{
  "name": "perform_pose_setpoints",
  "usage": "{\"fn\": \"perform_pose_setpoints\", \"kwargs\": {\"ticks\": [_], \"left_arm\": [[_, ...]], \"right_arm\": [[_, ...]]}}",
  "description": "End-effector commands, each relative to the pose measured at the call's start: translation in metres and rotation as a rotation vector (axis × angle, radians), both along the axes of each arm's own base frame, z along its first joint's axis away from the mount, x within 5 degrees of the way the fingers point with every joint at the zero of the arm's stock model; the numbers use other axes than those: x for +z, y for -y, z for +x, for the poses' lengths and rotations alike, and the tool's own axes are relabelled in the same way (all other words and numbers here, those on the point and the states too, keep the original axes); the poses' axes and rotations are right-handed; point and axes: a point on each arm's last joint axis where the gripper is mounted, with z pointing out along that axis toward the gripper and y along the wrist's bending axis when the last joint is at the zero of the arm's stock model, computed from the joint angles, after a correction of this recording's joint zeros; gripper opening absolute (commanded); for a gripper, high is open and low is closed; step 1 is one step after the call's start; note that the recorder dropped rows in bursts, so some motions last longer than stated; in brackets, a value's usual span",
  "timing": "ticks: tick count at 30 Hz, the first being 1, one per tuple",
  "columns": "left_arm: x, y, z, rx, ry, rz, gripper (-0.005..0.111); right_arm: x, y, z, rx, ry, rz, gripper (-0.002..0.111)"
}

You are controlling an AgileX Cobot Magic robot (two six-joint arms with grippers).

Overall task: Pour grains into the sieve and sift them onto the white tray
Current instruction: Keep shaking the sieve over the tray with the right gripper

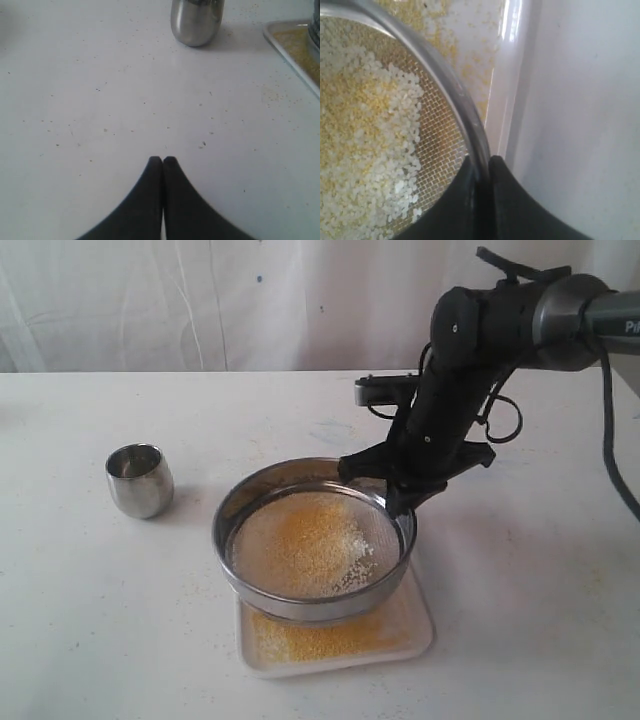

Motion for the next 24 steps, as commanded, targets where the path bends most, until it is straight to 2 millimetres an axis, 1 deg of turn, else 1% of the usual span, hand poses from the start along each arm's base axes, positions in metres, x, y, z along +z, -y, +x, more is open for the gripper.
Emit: {"fn": "perform_pose_setpoints", "kwargs": {"ticks": [1,3,4,5,7,8,12,13,14,15,16,17,19,21,23,24], "left_arm": [[-0.002,0.0,-0.001,0.0,-0.012,-0.005,0.0],[-0.002,0.0,-0.001,0.0,-0.012,-0.005,0.0],[-0.002,0.0,-0.001,0.0,-0.012,-0.005,0.0],[-0.002,0.0,-0.001,0.0,-0.012,-0.005,0.0],[-0.002,0.0,-0.001,0.0,-0.012,-0.005,0.0],[-0.002,0.0,-0.001,0.0,-0.012,-0.005,0.0],[-0.002,0.0,-0.001,0.0,-0.012,-0.005,0.0],[-0.002,0.0,-0.001,0.0,-0.012,-0.005,0.0],[-0.002,0.0,-0.001,0.0,-0.012,-0.005,0.0],[-0.002,0.0,-0.001,0.0,-0.012,-0.005,0.0],[-0.002,0.0,-0.001,0.0,-0.012,-0.005,0.0],[-0.002,0.0,-0.001,0.0,-0.012,-0.005,0.0],[-0.002,0.0,-0.001,0.0,-0.012,-0.005,0.0],[-0.002,0.0,-0.001,0.0,-0.012,-0.005,0.0],[-0.002,0.0,-0.001,0.0,-0.012,-0.005,0.0],[-0.002,0.0,-0.001,0.0,-0.012,-0.005,0.0]], "right_arm": [[0.013,0.0,0.003,-0.028,0.065,0.028,0.0],[0.012,0.004,-0.01,-0.004,-0.069,-0.015,0.0],[0.012,0.005,-0.011,-0.002,-0.075,-0.02,0.0],[0.011,0.004,-0.008,-0.005,-0.054,-0.015,0.0],[0.013,0.002,0.005,-0.009,0.091,0.012,0.0],[0.014,0.001,0.007,-0.013,0.118,0.019,0.0],[0.015,0.005,-0.011,0.003,-0.067,-0.02,0.0],[0.015,0.005,-0.011,0.002,-0.061,-0.018,0.0],[0.016,0.004,-0.007,-0.002,-0.019,-0.011,0.0],[0.018,0.003,0.003,-0.006,0.093,0.009,0.0],[0.019,0.002,0.009,-0.009,0.167,0.018,0.0],[0.021,0.001,0.013,-0.014,0.204,0.028,0.0],[0.022,0.002,0.004,-0.029,0.112,0.033,0.0],[0.023,0.005,-0.007,-0.012,0.007,0.001,0.0],[0.024,0.004,-0.003,-0.016,0.059,0.013,0.0],[0.025,0.002,0.005,-0.012,0.143,0.028,0.0]]}}
